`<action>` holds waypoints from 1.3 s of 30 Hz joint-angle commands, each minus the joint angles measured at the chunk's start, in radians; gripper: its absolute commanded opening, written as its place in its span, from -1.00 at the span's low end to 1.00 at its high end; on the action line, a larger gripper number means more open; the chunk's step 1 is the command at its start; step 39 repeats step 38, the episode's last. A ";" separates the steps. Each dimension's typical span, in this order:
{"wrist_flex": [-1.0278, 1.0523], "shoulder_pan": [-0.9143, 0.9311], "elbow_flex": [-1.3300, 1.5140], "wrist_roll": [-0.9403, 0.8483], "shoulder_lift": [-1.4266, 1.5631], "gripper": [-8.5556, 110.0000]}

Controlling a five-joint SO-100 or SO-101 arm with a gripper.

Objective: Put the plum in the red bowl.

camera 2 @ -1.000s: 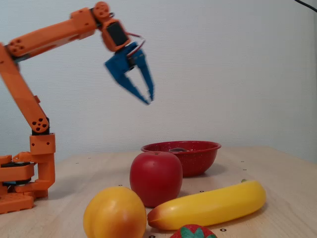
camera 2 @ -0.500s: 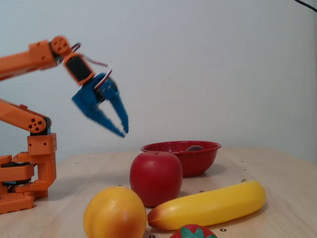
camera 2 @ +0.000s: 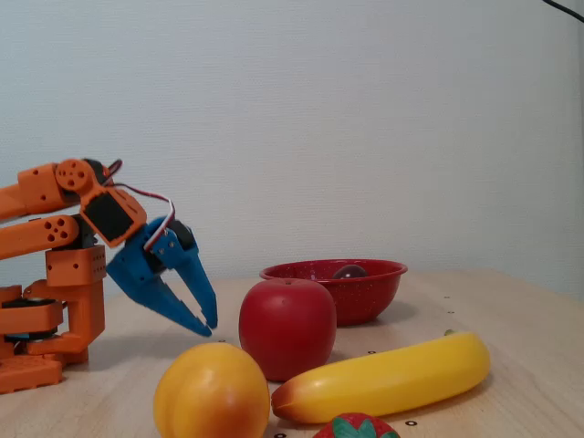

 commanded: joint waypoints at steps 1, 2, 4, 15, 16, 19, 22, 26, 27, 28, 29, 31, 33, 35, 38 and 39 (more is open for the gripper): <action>-0.106 -0.028 0.006 0.005 0.015 -0.85; -0.146 -0.028 0.031 0.008 0.015 -0.85; -0.175 -0.031 0.046 -0.008 0.015 -0.85; -0.152 -0.020 0.046 -0.008 0.014 -0.85; -0.152 -0.017 0.046 -0.002 0.014 -0.85; -0.152 0.003 0.046 0.023 0.014 -0.85; -0.152 0.015 0.046 0.040 0.014 -0.85; -0.152 0.015 0.046 0.040 0.014 -0.85; -0.152 0.015 0.046 0.040 0.014 -0.85; -0.152 0.015 0.046 0.040 0.014 -0.85; -0.152 0.015 0.046 0.040 0.014 -0.85; -0.152 0.015 0.046 0.040 0.014 -0.85; -0.152 0.015 0.046 0.040 0.014 -0.85; -0.152 0.015 0.046 0.040 0.014 -0.85; -0.152 0.015 0.046 0.040 0.014 -0.85; -0.152 0.015 0.046 0.040 0.014 -0.85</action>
